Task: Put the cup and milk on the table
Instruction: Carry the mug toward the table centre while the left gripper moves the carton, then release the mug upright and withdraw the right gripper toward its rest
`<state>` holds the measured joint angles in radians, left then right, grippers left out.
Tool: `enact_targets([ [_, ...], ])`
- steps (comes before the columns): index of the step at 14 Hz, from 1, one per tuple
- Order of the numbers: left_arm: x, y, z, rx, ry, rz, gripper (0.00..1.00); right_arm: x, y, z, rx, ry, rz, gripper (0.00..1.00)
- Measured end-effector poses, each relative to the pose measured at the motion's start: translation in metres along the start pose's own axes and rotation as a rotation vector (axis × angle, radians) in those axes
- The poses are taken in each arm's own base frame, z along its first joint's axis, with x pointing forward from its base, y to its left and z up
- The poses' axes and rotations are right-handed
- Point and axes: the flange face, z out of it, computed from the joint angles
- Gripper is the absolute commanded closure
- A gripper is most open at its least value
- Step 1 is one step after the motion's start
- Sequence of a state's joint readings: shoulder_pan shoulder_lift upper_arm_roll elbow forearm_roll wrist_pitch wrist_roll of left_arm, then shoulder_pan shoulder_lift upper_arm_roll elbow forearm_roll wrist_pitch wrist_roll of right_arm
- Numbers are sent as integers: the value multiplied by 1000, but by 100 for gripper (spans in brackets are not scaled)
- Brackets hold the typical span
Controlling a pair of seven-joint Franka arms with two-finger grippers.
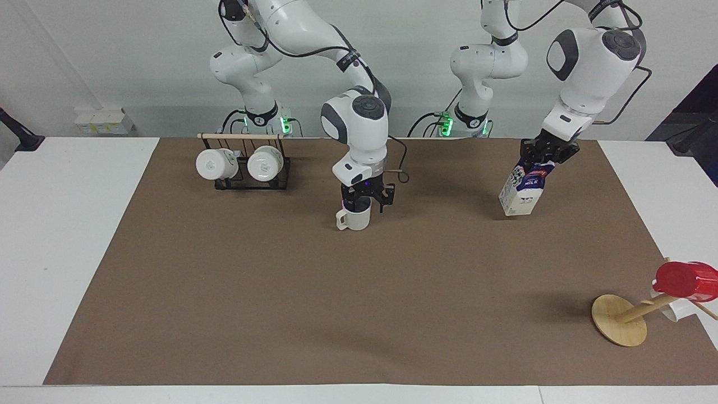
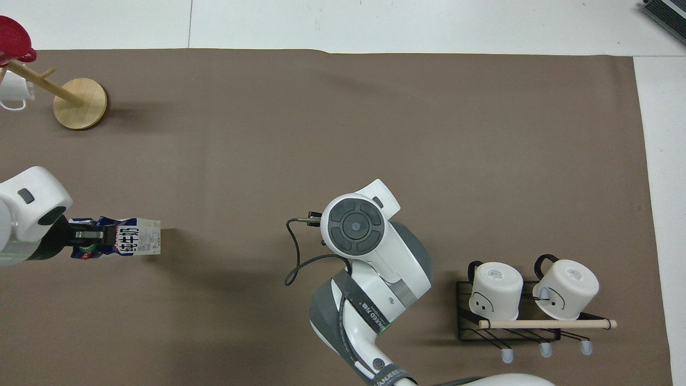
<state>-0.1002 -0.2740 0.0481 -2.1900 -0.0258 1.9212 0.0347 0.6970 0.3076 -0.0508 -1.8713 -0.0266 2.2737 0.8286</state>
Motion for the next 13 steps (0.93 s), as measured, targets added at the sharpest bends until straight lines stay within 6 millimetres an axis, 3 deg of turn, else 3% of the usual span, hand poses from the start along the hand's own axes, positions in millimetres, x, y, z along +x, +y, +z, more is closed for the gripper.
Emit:
enact_targets([
  [3, -1, 45, 2, 2, -5, -9, 65, 13, 0, -28, 36, 37, 16, 0],
  [5, -5, 86, 2, 2, -6, -30, 65, 26, 15, -60, 49, 52, 44, 0],
  [9, -19, 153, -1, -9, -2, -70, 65, 53, 81, -119, 12, 30, 40, 0],
  [13, -29, 197, -11, -52, 19, -83, 65, 81, 154, -149, -23, -1, 27, 0],
])
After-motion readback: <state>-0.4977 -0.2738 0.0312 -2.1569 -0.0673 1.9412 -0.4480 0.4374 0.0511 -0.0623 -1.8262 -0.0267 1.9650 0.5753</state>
